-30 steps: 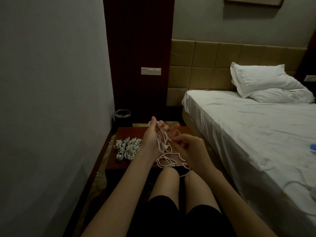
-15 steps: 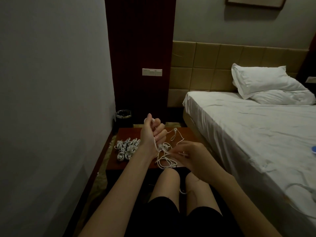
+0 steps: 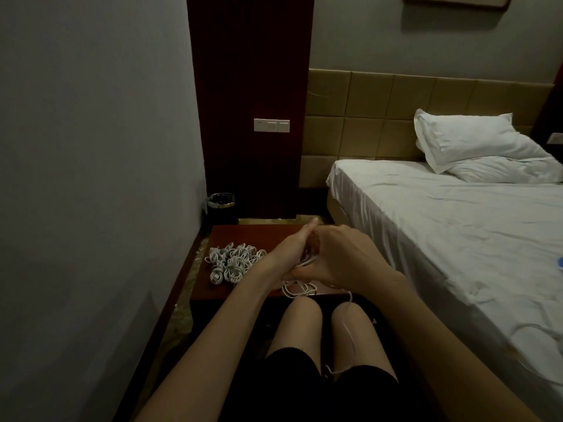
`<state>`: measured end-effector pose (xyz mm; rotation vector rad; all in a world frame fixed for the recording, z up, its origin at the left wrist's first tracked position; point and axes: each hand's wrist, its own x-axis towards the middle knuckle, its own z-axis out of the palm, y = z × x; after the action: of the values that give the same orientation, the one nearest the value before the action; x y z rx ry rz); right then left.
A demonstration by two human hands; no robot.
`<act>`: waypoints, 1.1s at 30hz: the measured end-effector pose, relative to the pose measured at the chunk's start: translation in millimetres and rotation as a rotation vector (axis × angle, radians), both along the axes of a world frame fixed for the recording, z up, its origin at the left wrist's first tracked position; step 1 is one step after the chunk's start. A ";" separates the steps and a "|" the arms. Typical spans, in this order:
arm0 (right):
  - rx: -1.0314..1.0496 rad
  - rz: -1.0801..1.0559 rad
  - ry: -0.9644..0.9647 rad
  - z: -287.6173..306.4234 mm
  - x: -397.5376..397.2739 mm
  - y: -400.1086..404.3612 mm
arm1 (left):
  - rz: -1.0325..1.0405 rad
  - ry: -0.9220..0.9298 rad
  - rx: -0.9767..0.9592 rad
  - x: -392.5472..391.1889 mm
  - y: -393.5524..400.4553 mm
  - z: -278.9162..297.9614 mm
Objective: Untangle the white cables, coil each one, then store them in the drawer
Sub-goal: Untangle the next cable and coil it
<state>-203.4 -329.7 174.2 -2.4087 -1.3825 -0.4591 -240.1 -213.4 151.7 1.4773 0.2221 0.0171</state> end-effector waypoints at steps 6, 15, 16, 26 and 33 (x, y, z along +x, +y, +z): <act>-0.002 0.234 0.505 4.9 13.1 -8.6 | -0.118 0.061 0.085 -10.4 3.2 1.4; 0.288 0.281 0.474 11.2 29.2 -22.8 | -0.537 -0.036 -0.316 3.2 2.0 -14.8; 0.315 0.246 0.500 8.1 32.4 -21.4 | -0.589 -0.048 -0.370 2.4 2.4 -15.1; 0.399 0.374 0.907 17.4 40.2 -39.6 | -0.734 -0.025 -0.210 -3.0 1.1 -15.5; 0.606 0.177 0.800 -0.5 42.7 -27.4 | -0.298 -0.241 -0.241 -5.0 0.4 -1.3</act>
<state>-160.7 -357.2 173.8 -1.6560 -0.8991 0.1309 -245.1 -213.0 150.4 1.2423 -0.1875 -0.0697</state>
